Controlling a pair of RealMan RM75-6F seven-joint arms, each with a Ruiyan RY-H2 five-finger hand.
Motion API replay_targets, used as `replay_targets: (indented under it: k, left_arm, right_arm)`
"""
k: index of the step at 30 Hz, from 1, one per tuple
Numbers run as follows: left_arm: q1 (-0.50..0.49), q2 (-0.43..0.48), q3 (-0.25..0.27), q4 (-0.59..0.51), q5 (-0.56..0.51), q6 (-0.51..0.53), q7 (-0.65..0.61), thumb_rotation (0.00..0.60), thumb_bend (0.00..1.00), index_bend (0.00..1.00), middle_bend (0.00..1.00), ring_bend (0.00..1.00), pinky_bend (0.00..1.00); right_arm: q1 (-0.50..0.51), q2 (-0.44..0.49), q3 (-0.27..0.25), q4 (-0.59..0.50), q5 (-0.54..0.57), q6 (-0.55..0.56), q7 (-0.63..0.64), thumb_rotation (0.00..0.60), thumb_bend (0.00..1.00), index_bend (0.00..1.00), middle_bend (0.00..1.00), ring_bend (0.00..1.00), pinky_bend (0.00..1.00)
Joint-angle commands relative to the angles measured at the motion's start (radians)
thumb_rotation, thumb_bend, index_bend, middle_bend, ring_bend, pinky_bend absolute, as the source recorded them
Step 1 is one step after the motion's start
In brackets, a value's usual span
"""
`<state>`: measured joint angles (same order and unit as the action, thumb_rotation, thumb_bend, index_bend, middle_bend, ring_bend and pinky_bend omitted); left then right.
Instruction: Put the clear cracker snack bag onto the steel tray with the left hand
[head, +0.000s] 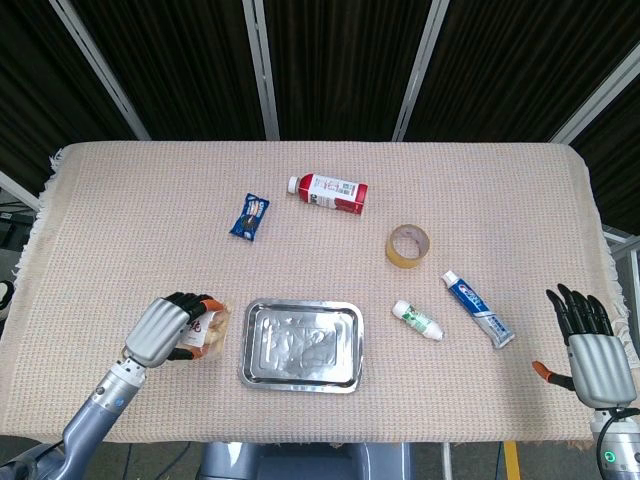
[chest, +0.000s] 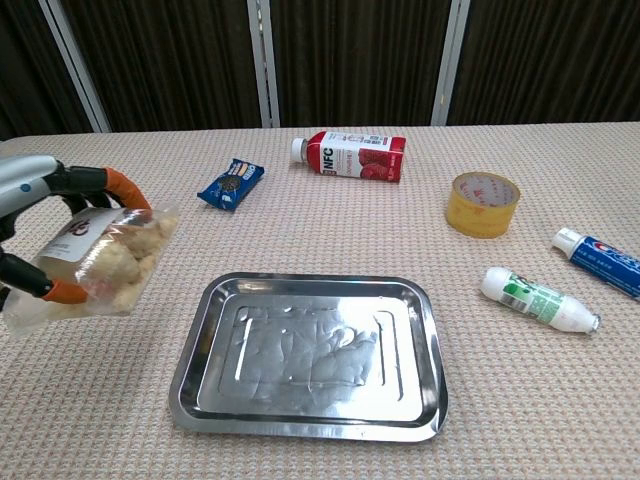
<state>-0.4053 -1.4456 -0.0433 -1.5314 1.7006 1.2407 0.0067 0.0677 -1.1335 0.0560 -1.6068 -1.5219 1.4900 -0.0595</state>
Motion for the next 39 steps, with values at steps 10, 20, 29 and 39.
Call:
replay_targets:
  k: [10, 20, 29, 39]
  left_arm:
    - [-0.190, -0.175, -0.064, 0.025, -0.121, -0.266, 0.171, 0.600, 0.22, 0.39, 0.27, 0.27, 0.34]
    - [-0.194, -0.145, -0.064, -0.086, -0.196, -0.255, 0.271, 0.542, 0.00, 0.00, 0.00, 0.00, 0.00]
    - [-0.071, 0.004, -0.040, -0.126, -0.205, -0.062, 0.212, 0.542, 0.00, 0.04, 0.00, 0.00, 0.00]
    - [0.095, 0.154, -0.012, -0.088, -0.236, 0.148, 0.090, 0.539, 0.00, 0.12, 0.00, 0.00, 0.00]
  right_arm:
    - [-0.002, 0.007, -0.006, -0.012, -0.007, 0.003, -0.008, 0.600, 0.00, 0.00, 0.00, 0.00, 0.00]
    - [-0.006, 0.010, -0.006, -0.014, -0.010, 0.013, -0.006, 0.600, 0.00, 0.00, 0.00, 0.00, 0.00]
    - [-0.002, 0.012, 0.000, 0.001, 0.006, 0.000, 0.015, 0.600, 0.00, 0.00, 0.00, 0.00, 0.00]
    - [0.017, 0.007, 0.013, 0.010, 0.024, -0.029, 0.023, 0.600, 0.00, 0.00, 0.00, 0.00, 0.00]
